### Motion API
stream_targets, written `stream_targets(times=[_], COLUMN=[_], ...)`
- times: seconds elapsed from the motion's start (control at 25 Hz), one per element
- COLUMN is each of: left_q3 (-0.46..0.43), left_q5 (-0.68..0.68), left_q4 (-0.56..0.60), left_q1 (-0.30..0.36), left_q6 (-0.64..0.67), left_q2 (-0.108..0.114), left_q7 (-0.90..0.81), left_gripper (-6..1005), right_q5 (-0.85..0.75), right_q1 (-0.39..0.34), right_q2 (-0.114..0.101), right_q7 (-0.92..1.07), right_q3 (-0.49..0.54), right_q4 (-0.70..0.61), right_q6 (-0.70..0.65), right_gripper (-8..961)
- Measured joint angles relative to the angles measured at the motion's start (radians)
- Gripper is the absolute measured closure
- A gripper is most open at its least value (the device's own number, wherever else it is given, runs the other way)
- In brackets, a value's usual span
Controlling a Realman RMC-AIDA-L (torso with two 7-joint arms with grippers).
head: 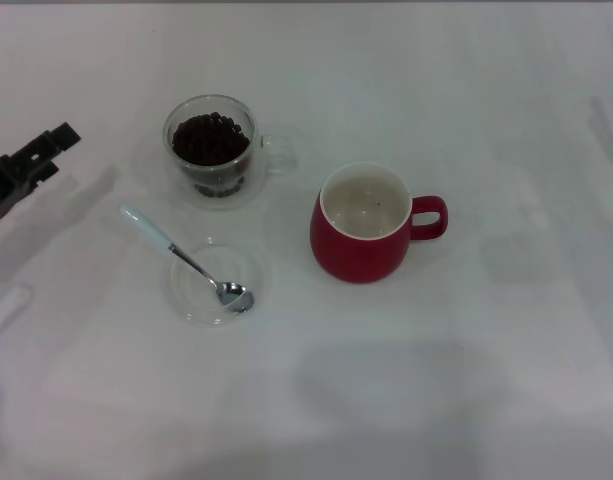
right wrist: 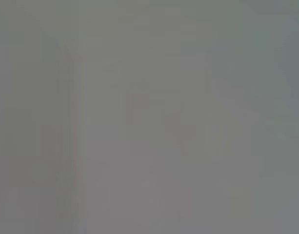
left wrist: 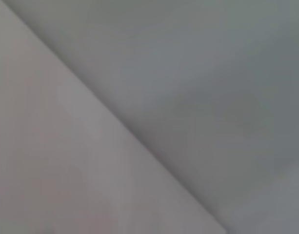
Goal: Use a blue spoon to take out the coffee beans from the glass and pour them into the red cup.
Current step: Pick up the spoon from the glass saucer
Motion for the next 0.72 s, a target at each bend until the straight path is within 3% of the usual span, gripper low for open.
stream_targets(times=[0.44, 0.72], left_q3=[0.008, 0.008], left_q5=[0.11, 0.147], left_q4=[-0.002, -0.002], left_q1=[-0.041, -0.05], left_q6=[-0.008, -0.011], left_q2=[0.02, 0.019], left_q7=[-0.112, -0.121], left_gripper=[108, 108], right_q5=[0.0, 0.0], right_q1=[0.011, 0.005], right_q2=[-0.002, 0.001], right_q7=[-0.04, -0.04], right_q3=[0.0, 0.0], right_q4=[0.002, 0.002], right_q6=[0.014, 0.015], right_gripper=[93, 93])
